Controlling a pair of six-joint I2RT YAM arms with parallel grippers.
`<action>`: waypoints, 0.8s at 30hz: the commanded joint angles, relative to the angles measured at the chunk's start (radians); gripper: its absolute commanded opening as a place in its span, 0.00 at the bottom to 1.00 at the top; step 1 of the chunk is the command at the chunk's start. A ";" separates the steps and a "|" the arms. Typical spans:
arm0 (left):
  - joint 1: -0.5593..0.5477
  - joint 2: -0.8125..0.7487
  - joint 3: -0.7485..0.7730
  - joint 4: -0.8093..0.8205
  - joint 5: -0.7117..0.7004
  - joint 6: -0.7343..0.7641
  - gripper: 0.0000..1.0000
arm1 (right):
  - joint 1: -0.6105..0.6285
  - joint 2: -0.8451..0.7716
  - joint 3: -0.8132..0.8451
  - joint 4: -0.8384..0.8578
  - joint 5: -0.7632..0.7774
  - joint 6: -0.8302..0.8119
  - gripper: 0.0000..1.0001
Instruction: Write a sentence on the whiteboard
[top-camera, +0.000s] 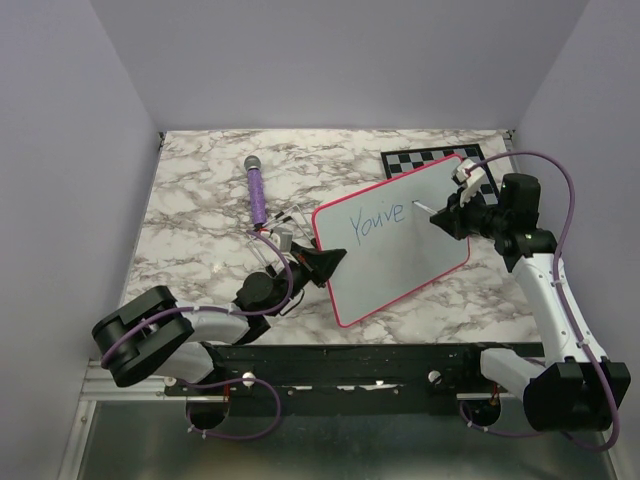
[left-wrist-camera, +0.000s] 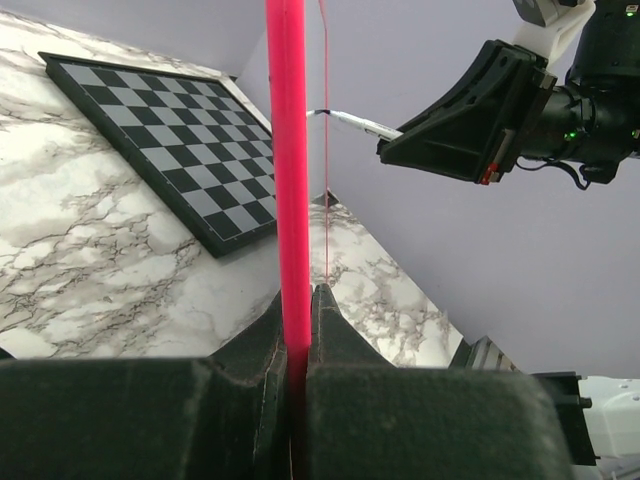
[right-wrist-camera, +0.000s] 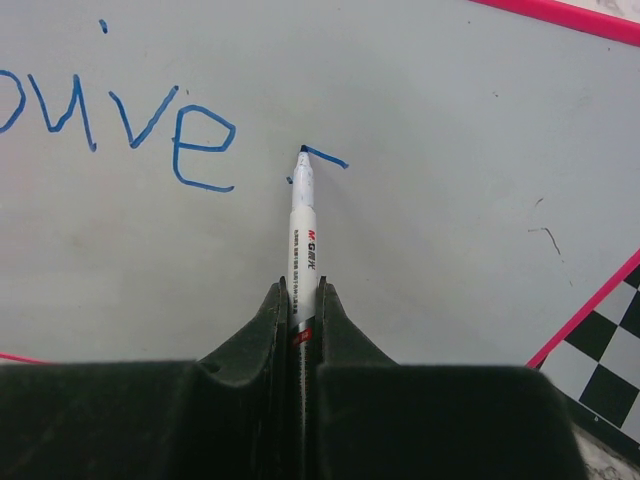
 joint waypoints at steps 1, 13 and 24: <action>-0.006 0.026 0.004 -0.054 0.085 0.056 0.00 | -0.003 0.003 0.023 0.005 -0.063 -0.015 0.01; -0.006 0.013 0.000 -0.062 0.075 0.061 0.00 | -0.003 0.009 0.009 -0.076 -0.017 -0.064 0.01; -0.006 0.011 -0.002 -0.062 0.073 0.066 0.00 | -0.005 0.018 0.012 -0.090 0.073 -0.052 0.01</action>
